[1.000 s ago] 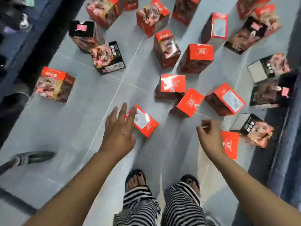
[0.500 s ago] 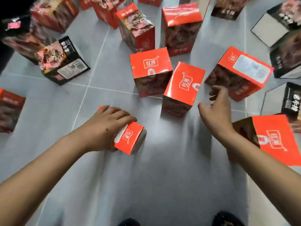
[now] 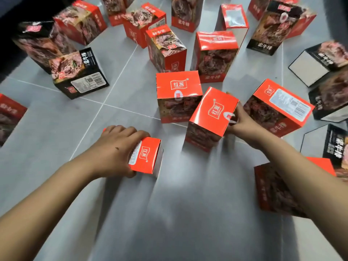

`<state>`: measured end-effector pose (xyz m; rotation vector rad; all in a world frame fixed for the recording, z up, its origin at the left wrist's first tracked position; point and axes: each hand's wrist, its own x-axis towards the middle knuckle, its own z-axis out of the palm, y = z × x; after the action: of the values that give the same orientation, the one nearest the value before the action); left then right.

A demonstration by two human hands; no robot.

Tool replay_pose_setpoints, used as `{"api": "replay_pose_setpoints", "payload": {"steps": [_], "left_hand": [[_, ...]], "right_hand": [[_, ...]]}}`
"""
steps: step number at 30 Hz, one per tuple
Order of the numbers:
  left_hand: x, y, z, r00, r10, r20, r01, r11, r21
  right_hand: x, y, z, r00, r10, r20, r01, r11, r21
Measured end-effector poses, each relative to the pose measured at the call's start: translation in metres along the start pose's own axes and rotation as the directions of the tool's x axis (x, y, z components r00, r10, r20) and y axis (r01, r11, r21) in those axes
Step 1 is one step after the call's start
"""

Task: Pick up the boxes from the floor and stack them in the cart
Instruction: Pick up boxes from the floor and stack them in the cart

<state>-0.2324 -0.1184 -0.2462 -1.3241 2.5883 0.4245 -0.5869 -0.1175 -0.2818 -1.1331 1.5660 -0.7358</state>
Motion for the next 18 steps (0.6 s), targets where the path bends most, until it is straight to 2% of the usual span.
{"api": "replay_pose_setpoints", "payload": {"steps": [2,6,8,13,18], "left_hand": [[-0.005,-0.001,0.003,0.999,-0.039,-0.019,0.038,0.999,-0.017],[-0.007,-0.002,0.002,0.989,-0.146,-0.024,0.144,0.987,-0.074],[-0.004,0.000,-0.003,0.982,-0.186,-0.013,0.185,0.979,-0.081],[0.005,0.011,-0.013,0.957,-0.287,-0.034,0.283,0.954,-0.097],[0.021,0.010,-0.015,0.922,-0.386,-0.040,0.375,0.912,-0.163]], "right_hand": [[-0.010,0.004,0.013,1.000,-0.021,-0.021,0.022,1.000,0.014],[-0.052,0.019,0.046,0.979,-0.058,-0.193,0.077,0.993,0.094],[-0.068,0.028,0.058,0.973,-0.035,-0.226,0.054,0.995,0.078],[-0.068,0.045,0.058,0.987,0.056,-0.150,-0.061,0.998,-0.030],[-0.049,0.044,0.056,0.994,-0.084,-0.077,0.084,0.996,0.002]]}}
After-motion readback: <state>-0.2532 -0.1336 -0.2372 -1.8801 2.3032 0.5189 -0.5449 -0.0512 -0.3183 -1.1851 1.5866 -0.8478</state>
